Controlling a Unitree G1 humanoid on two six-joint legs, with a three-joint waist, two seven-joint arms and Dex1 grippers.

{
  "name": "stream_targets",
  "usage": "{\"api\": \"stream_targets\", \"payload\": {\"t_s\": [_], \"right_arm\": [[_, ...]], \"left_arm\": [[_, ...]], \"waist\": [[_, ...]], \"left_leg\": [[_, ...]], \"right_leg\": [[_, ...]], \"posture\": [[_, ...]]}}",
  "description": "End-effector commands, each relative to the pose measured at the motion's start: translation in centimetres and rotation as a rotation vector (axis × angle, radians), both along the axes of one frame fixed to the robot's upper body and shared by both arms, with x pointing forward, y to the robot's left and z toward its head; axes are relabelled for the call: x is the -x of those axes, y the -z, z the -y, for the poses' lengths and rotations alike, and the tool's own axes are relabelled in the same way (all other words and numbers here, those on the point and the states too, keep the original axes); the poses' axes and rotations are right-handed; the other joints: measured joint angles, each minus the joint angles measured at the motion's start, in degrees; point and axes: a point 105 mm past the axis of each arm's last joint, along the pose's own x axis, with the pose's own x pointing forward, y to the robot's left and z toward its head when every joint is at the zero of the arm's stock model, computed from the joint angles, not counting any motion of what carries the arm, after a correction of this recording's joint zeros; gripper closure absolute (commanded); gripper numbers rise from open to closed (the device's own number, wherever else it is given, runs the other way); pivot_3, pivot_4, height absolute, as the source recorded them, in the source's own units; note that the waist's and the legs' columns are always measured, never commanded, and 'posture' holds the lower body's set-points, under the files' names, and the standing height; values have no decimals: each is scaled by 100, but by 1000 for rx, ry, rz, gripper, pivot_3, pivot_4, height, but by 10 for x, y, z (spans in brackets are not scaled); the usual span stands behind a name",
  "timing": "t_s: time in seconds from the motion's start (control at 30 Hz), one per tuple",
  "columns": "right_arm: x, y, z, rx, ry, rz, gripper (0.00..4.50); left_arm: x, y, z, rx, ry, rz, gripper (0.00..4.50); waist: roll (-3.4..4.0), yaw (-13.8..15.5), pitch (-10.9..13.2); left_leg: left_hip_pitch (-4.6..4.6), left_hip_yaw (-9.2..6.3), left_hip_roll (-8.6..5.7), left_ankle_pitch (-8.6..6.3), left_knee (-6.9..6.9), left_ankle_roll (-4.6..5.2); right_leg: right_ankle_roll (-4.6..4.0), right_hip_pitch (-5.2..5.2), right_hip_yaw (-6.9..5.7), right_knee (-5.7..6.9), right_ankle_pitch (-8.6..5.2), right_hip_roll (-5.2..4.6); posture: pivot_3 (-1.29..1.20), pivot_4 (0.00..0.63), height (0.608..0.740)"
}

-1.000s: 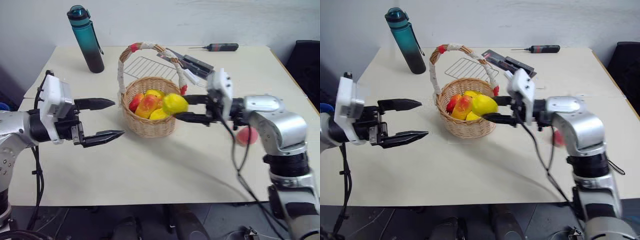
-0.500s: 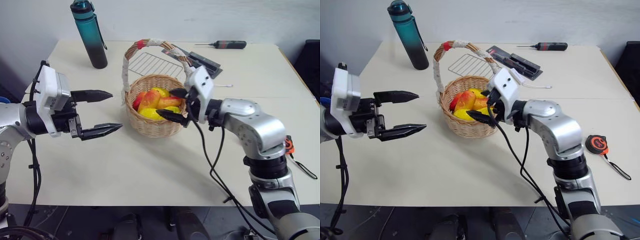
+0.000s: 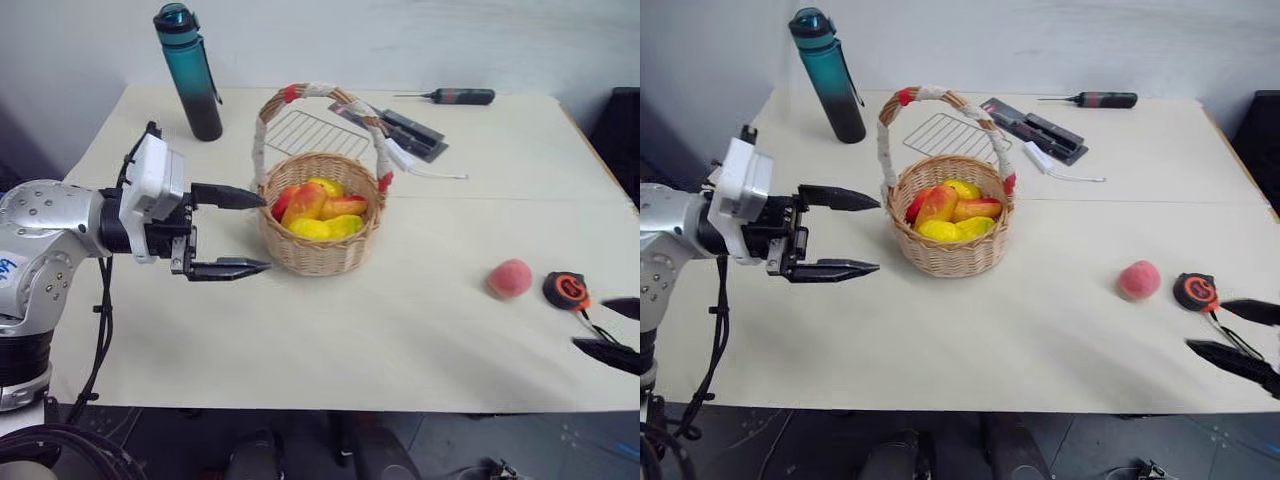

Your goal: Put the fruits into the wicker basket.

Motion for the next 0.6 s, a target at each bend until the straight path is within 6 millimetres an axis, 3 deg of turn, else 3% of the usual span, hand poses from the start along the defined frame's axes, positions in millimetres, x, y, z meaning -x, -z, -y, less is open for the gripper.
{"api": "stream_targets", "payload": {"t_s": [0.03,0.13,0.27,0.43,0.6], "right_arm": [[1,-14,20,84,33,46,31],[-5,-13,25,103,39,45,31],[-37,-9,18,54,46,84,31],[-94,6,11,-56,119,111,31],[-125,25,-1,-174,123,28,31]], "left_arm": [[5,-7,5,-4,44,41,0],[9,-4,11,3,66,36,0],[19,-2,21,36,88,24,0],[33,2,32,51,120,9,0],[37,3,37,48,116,9,0]], "waist": [[-15,-67,8],[-14,-123,8],[-18,-145,10],[-9,-126,18],[-4,-47,18]], "left_leg": [[13,1,0,-3,-1,-2],[27,0,-4,7,0,9],[73,-1,2,2,-5,2],[82,-5,-2,-9,-9,-12],[82,-6,0,-7,-10,-14]], "right_leg": [[-1,21,0,-4,2,0],[-18,41,7,-22,14,-1],[-13,58,8,-18,22,0],[-22,52,13,8,4,-1],[-29,45,11,13,0,0]], "posture": [[0,150,740],[0,150,740],[0,150,740],[0,150,740],[0,150,740]]}}
